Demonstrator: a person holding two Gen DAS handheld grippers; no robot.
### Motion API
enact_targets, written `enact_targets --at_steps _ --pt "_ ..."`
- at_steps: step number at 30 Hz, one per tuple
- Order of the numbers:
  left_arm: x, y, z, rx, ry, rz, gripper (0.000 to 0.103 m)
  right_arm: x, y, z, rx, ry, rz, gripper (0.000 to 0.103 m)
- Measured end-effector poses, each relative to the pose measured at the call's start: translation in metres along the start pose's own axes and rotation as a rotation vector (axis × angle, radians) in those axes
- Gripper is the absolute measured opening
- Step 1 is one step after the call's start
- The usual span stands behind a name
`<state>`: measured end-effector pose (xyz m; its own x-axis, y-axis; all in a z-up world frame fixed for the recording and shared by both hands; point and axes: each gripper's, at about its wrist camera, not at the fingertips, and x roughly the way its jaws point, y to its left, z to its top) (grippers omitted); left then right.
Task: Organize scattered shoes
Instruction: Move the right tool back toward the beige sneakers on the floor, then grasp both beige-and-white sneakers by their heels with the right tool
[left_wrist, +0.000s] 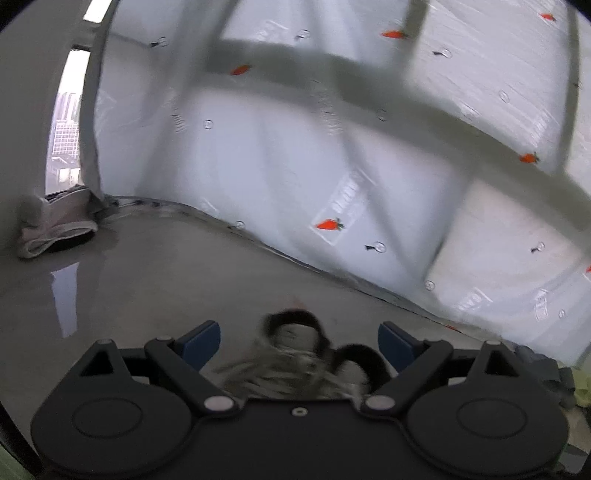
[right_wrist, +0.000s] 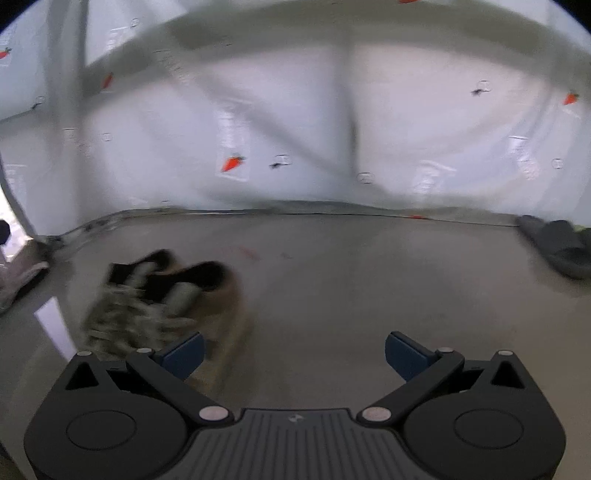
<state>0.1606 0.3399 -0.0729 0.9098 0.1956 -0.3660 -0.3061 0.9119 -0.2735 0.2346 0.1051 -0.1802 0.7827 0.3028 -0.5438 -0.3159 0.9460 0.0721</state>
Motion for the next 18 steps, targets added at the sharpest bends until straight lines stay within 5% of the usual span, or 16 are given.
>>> enact_targets --at_steps 9,18 --pt "0.047 0.051 0.01 -0.009 0.096 -0.007 0.093 0.062 0.073 0.059 0.09 0.084 0.036 0.103" --pt "0.119 0.087 0.03 -0.073 0.135 -0.022 0.093 0.154 0.095 0.09 0.178 0.285 0.025 0.103"
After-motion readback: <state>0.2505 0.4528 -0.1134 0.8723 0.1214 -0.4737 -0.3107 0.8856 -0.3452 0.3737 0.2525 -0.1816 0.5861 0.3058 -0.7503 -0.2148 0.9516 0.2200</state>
